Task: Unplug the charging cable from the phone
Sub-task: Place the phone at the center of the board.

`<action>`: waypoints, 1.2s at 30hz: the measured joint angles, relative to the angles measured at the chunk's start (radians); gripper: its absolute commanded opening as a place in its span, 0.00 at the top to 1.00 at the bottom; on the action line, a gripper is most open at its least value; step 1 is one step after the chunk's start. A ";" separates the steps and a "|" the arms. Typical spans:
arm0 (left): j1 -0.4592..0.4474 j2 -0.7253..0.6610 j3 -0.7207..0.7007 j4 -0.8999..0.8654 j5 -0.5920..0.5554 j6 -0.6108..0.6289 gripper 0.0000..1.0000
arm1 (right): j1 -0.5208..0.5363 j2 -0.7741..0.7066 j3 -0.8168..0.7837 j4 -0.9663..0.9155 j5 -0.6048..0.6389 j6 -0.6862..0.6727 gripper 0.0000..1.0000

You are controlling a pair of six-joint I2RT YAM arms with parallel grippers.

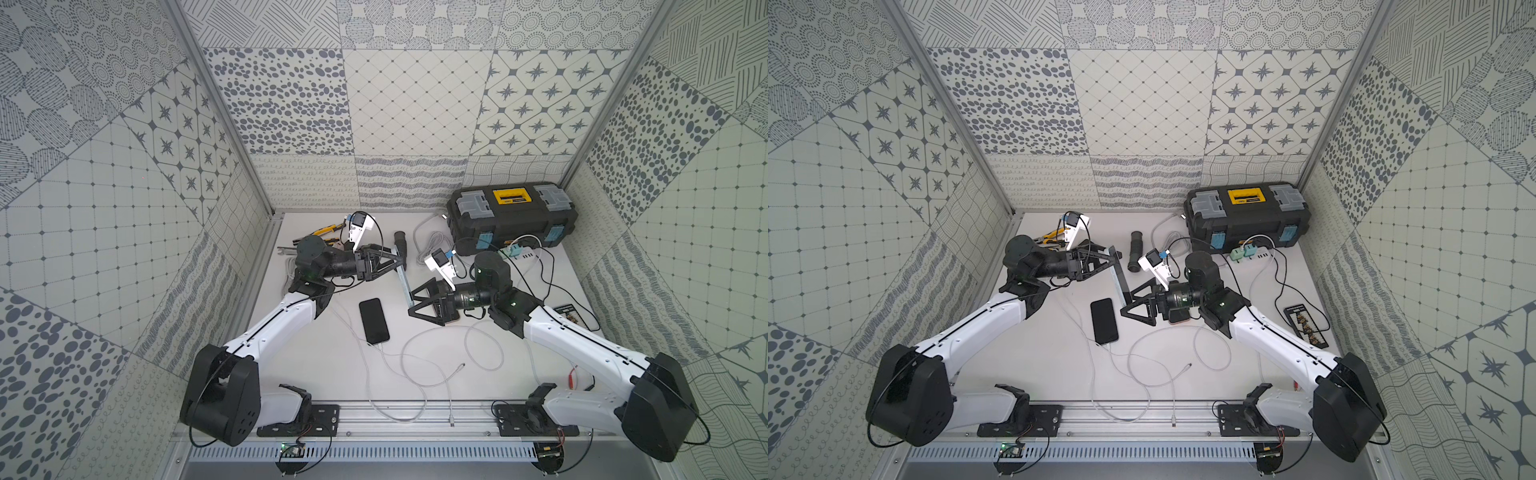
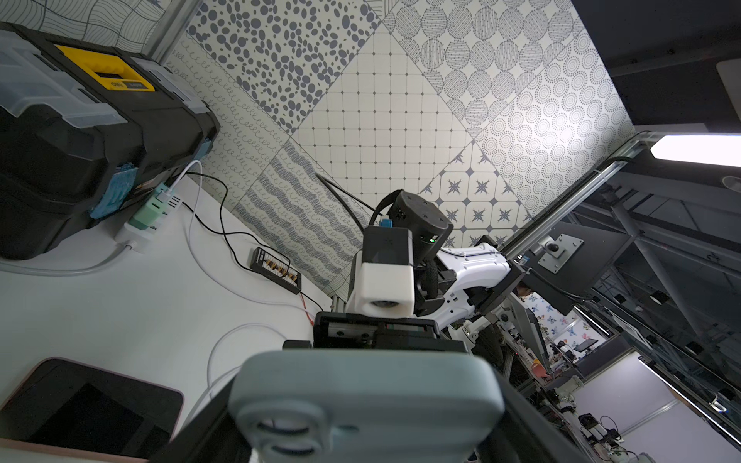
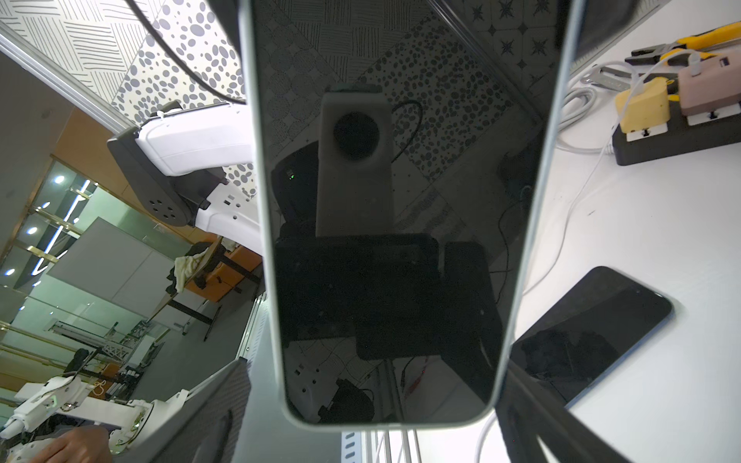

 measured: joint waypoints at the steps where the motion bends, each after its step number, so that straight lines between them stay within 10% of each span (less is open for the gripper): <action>1: 0.000 0.000 0.000 0.000 0.000 0.000 1.00 | 0.000 0.007 0.009 -0.001 -0.001 0.000 0.03; 21: 0.000 0.000 -0.010 0.015 0.008 -0.013 1.00 | 0.000 0.080 0.079 0.001 -0.030 0.010 0.22; 27: 0.000 0.000 -0.014 0.030 0.008 -0.023 0.54 | 0.000 0.084 0.079 0.014 -0.033 0.024 0.35; 30: 0.000 0.000 -0.017 0.031 0.006 -0.024 0.05 | 0.000 0.084 0.077 0.014 -0.033 0.026 0.39; 36: 0.002 -0.006 -0.020 0.014 -0.009 -0.010 0.02 | 0.000 0.084 0.076 0.014 -0.034 0.031 0.41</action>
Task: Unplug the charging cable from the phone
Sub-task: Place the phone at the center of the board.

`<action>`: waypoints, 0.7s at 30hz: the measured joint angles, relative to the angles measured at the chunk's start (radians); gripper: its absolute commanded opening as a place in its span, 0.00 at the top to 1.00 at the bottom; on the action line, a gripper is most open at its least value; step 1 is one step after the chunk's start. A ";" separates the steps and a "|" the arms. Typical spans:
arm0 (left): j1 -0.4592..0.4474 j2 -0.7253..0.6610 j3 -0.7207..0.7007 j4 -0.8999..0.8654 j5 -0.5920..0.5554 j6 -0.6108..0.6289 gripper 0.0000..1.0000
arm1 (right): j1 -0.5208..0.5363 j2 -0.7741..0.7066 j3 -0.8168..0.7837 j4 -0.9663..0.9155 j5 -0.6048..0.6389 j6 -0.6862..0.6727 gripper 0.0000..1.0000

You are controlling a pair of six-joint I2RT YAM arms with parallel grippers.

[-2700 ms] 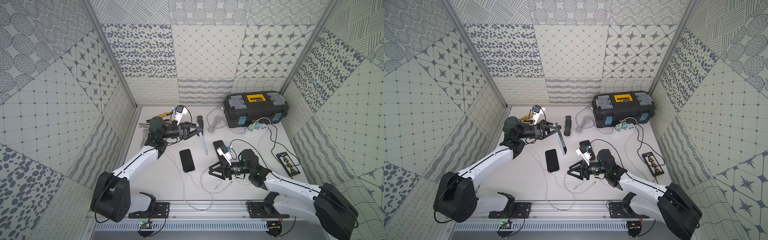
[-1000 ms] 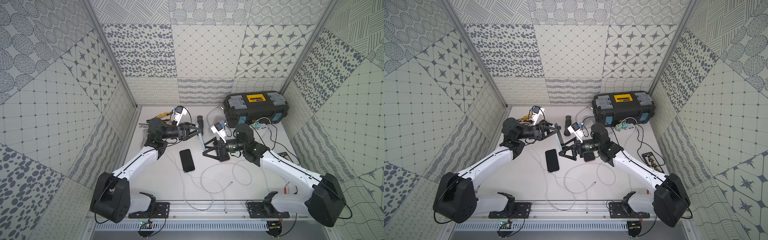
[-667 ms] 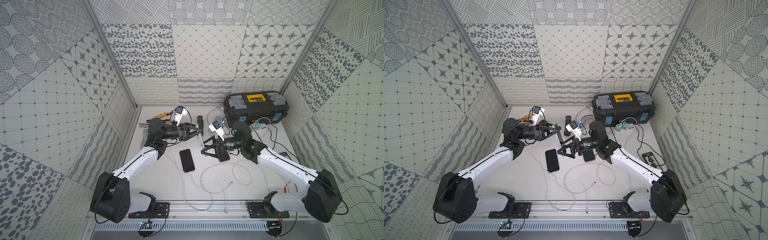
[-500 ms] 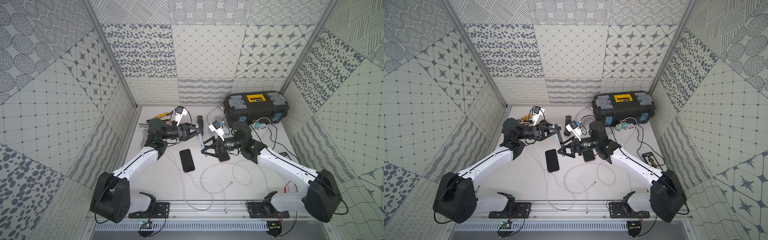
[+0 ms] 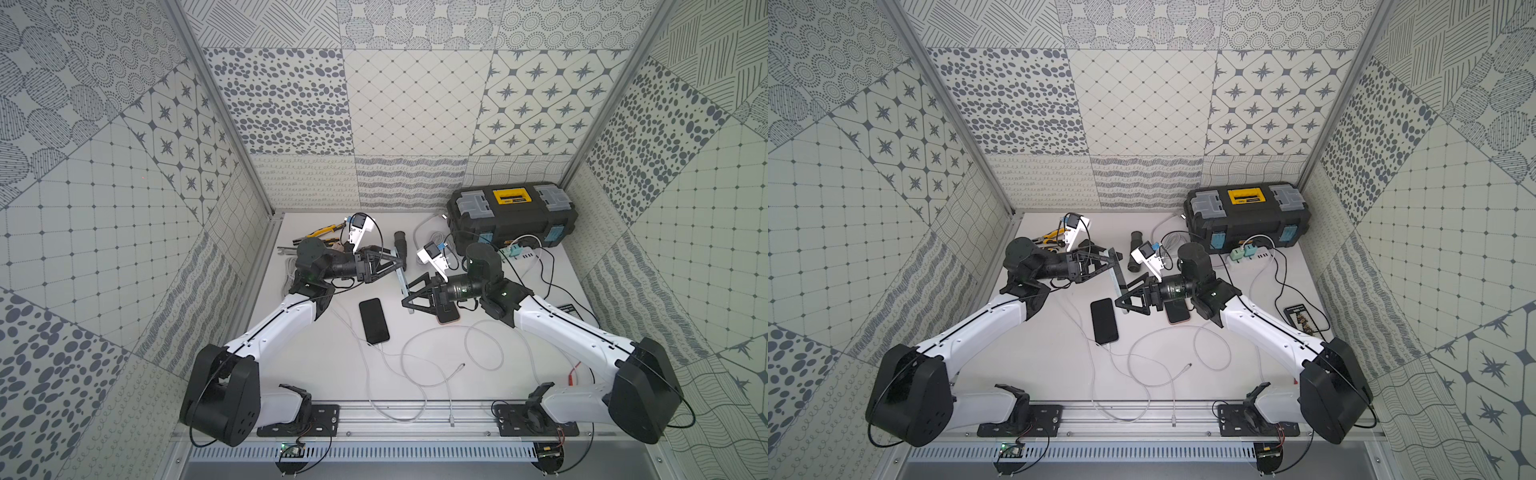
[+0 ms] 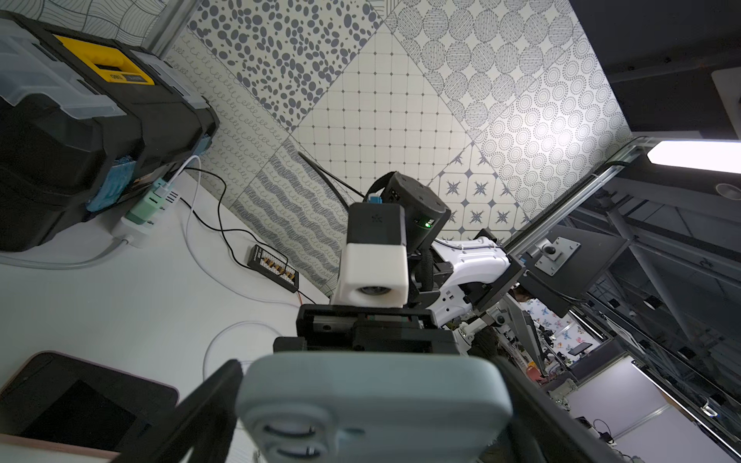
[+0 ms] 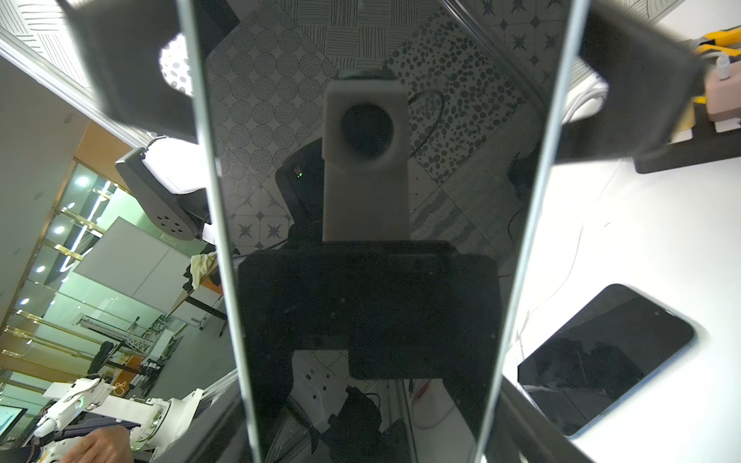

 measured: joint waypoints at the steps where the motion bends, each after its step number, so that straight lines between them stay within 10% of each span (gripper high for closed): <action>1: 0.001 -0.005 0.000 -0.013 -0.005 0.012 0.02 | 0.000 0.000 0.000 0.000 0.001 0.001 0.41; 21: 0.003 -0.235 0.034 -0.680 -0.482 0.435 0.02 | 0.069 0.000 0.000 -0.237 0.444 -0.021 0.43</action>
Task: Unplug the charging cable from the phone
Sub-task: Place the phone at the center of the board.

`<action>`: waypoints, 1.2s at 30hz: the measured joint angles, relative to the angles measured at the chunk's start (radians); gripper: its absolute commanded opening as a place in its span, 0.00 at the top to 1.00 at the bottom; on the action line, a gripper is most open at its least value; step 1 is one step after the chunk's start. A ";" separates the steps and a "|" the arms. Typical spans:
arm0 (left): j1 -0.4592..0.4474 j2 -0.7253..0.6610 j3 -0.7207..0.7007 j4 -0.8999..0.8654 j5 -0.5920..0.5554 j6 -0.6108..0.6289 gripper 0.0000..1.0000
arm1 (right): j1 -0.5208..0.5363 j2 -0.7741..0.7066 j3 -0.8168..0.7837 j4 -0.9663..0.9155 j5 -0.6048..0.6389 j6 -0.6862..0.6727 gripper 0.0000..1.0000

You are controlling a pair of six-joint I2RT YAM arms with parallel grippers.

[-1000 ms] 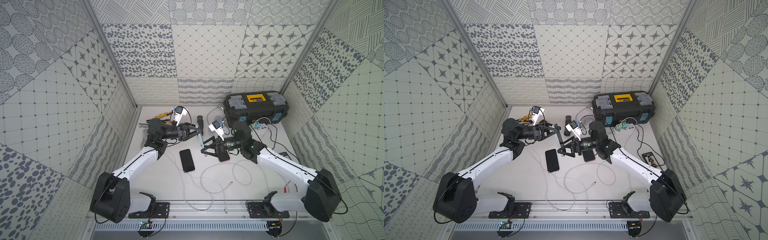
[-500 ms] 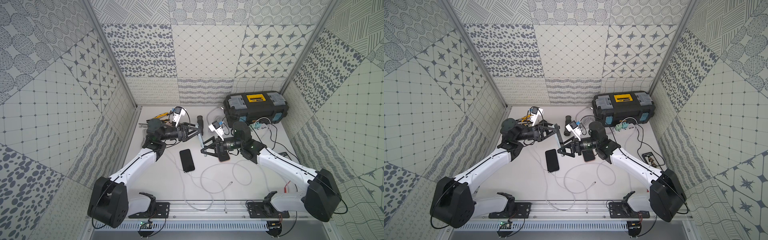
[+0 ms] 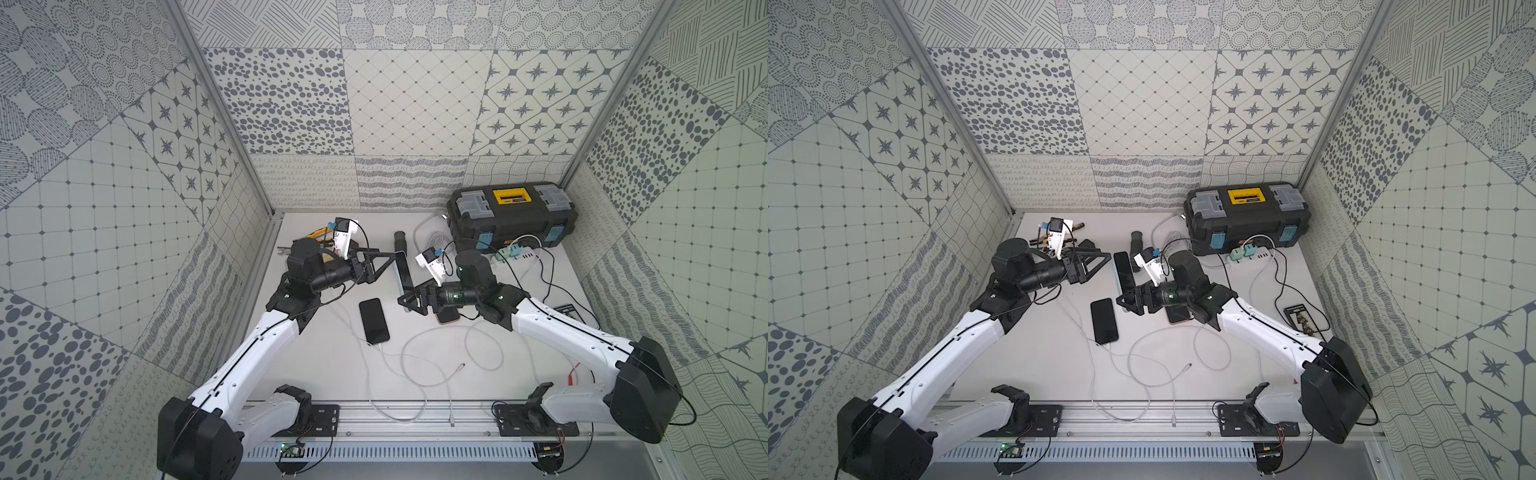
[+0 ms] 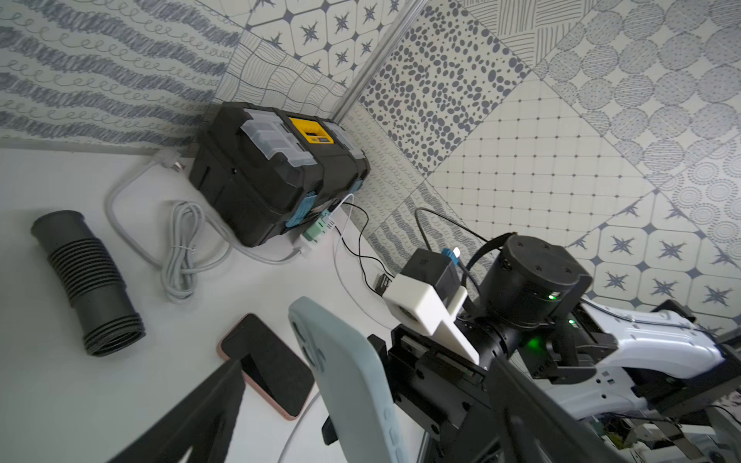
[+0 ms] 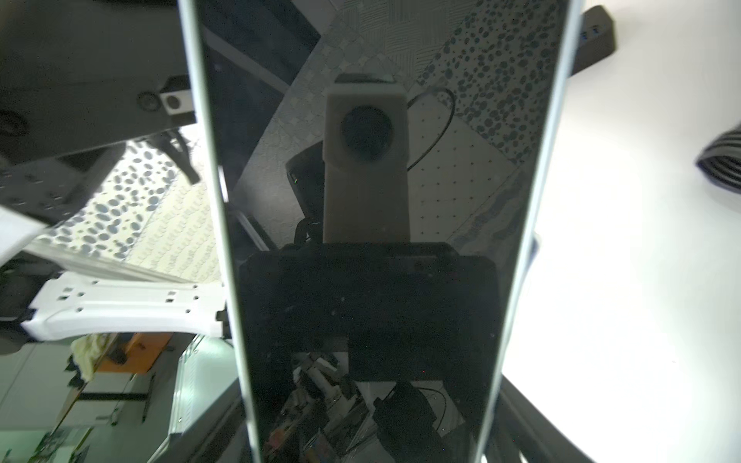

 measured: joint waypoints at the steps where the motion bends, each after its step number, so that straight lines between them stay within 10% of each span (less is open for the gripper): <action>1: 0.000 -0.006 0.000 -0.022 -0.023 0.012 0.02 | 0.011 0.000 0.001 -0.019 0.039 0.002 0.43; 16: 0.005 -0.033 0.000 -0.177 -0.219 0.094 0.02 | 0.226 0.228 0.275 -0.428 0.651 0.071 0.41; 36: 0.006 -0.033 0.000 -0.216 -0.275 0.124 0.02 | 0.229 0.559 0.454 -0.635 0.757 0.094 0.37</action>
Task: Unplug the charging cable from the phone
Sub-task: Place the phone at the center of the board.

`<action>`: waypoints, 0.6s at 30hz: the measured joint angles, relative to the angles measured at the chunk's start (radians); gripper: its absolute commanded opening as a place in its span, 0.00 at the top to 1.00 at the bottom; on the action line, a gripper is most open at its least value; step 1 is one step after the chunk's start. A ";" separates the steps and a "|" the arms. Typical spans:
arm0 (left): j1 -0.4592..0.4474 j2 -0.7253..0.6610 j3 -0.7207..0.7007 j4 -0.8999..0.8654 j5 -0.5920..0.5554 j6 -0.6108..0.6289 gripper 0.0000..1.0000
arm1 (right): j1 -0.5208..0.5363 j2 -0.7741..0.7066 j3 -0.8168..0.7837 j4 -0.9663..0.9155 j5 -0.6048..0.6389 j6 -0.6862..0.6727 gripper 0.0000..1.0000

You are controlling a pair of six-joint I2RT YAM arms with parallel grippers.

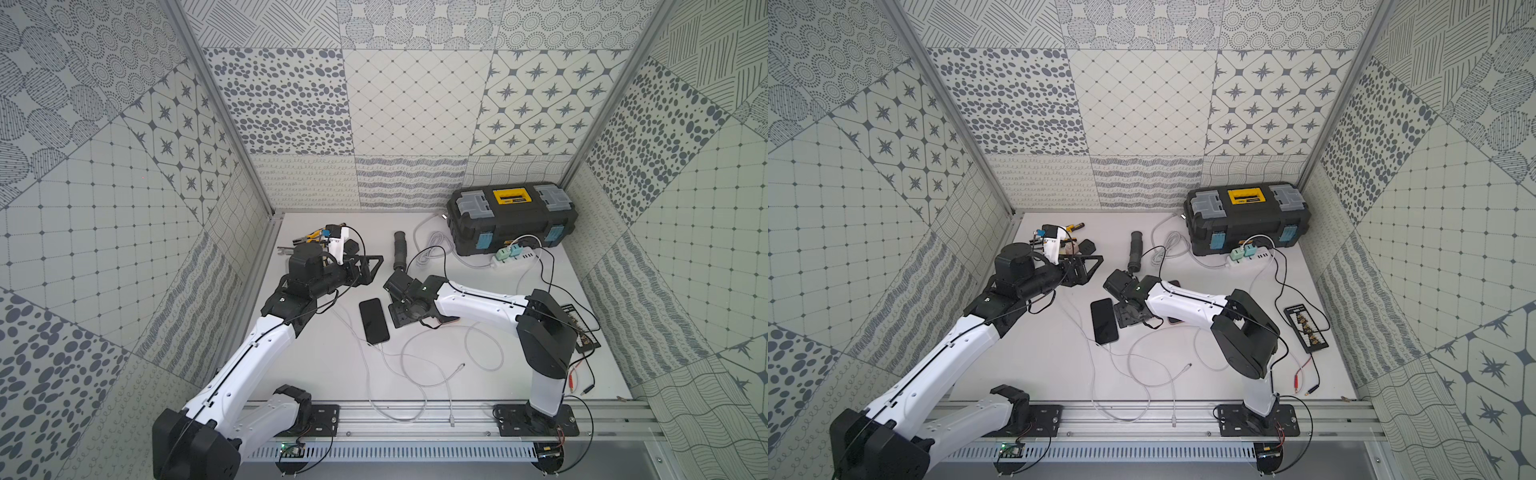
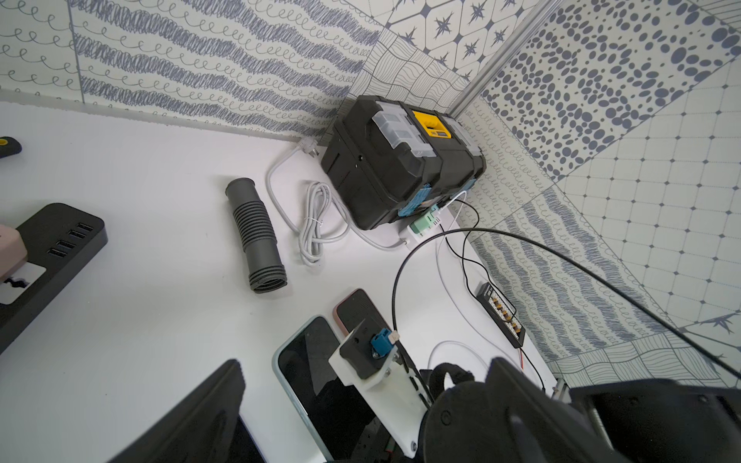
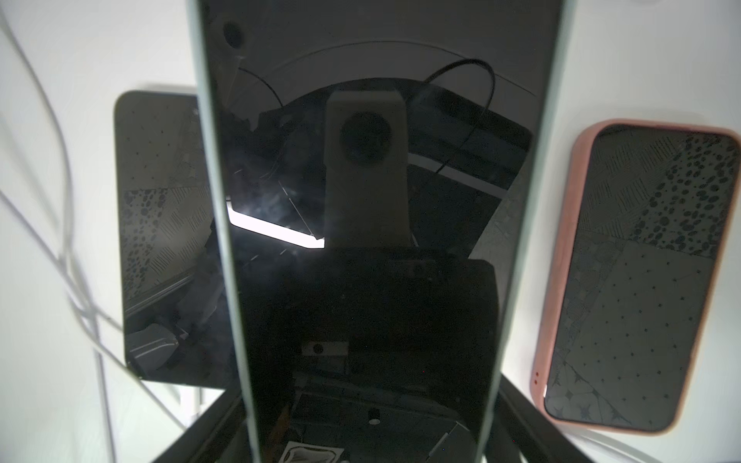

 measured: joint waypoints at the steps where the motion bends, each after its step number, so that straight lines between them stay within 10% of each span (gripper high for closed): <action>1: 0.000 0.000 0.000 -0.001 0.000 0.000 0.02 | -0.003 0.009 0.003 -0.002 -0.002 0.001 0.37; 18: 0.000 -0.001 0.000 -0.036 0.000 0.003 0.02 | -0.062 0.090 0.005 -0.007 -0.032 0.002 0.33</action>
